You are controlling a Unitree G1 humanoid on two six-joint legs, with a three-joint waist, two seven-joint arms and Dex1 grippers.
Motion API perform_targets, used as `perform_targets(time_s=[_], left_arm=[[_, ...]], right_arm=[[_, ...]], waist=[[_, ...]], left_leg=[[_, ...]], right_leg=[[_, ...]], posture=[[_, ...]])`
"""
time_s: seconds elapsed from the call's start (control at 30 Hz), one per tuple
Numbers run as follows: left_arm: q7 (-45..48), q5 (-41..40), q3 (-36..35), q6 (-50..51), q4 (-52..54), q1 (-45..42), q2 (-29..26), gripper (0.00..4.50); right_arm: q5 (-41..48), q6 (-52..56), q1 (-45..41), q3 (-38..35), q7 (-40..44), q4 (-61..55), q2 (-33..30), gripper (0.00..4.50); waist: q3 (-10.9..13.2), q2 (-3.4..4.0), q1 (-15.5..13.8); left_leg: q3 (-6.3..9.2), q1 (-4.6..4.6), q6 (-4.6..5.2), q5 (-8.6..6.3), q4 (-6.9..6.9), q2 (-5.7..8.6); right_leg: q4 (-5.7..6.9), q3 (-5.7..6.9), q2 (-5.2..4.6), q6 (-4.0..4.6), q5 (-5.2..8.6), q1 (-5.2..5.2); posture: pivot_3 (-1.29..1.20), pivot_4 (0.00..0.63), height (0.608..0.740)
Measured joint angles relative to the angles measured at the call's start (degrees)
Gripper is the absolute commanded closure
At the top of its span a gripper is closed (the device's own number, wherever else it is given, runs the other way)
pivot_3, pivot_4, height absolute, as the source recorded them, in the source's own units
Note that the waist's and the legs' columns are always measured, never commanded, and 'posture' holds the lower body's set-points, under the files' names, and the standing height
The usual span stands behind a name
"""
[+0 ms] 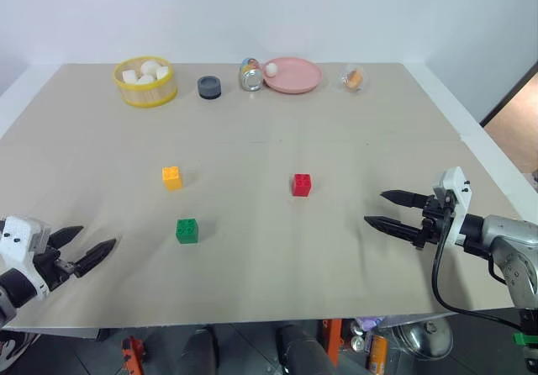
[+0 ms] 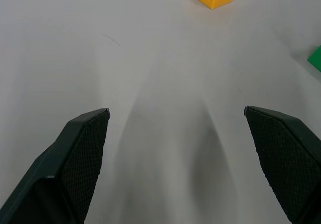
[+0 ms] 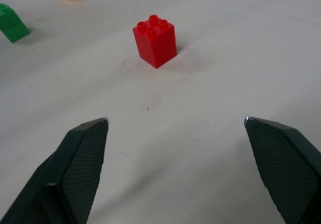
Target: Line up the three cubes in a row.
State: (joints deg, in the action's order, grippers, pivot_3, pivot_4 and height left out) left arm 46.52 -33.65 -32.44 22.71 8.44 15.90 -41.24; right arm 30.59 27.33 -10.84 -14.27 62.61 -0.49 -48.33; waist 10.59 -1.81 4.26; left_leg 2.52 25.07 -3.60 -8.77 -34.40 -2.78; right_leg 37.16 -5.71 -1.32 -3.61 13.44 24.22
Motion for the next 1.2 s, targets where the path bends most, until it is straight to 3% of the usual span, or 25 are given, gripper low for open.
perform_targets(time_s=[0.4,0.6,0.9,1.2], left_arm=[[14.19,-2.34,2.69,-4.21,-2.96,-3.02,-0.22,0.05],[17.06,-6.55,4.13,-2.62,3.97,-7.30,-1.58,0.05],[18.01,-12.37,12.40,4.57,13.36,-20.43,-6.65,0.05],[19.57,-12.80,17.31,6.49,15.38,-23.40,-7.40,0.05]], right_arm=[[-2.73,-1.67,-1.34,2.85,-3.48,-0.33,2.99,0.00],[-5.10,-3.61,-8.32,6.01,-1.64,4.94,3.00,0.00],[-13.05,-14.21,-25.97,16.86,7.94,27.26,7.79,0.00],[-18.53,-24.30,-35.80,18.87,10.52,46.57,14.80,0.00]], waist=[[-0.04,-0.05,0.01],[-0.03,-0.05,0.08],[-0.01,-0.03,0.13],[0.00,0.00,0.23]], left_leg=[[-0.08,-0.02,0.00,0.00,-0.01,0.00],[-0.11,-0.05,0.04,0.03,-0.10,0.00],[-0.13,-0.02,0.10,0.07,-0.12,0.00],[-0.07,-0.03,0.11,0.07,-0.09,0.00]], right_leg=[[0.04,-0.07,0.01,-0.03,-0.02,-0.01],[0.08,-0.11,0.02,-0.09,-0.10,-0.04],[0.10,-0.15,0.08,-0.26,-0.21,-0.06],[0.13,-0.19,0.15,-0.50,-0.32,-0.07]], posture=[[0.00,0.150,0.740],[0.00,0.150,0.740],[0.00,0.150,0.740],[0.00,0.150,0.740]])
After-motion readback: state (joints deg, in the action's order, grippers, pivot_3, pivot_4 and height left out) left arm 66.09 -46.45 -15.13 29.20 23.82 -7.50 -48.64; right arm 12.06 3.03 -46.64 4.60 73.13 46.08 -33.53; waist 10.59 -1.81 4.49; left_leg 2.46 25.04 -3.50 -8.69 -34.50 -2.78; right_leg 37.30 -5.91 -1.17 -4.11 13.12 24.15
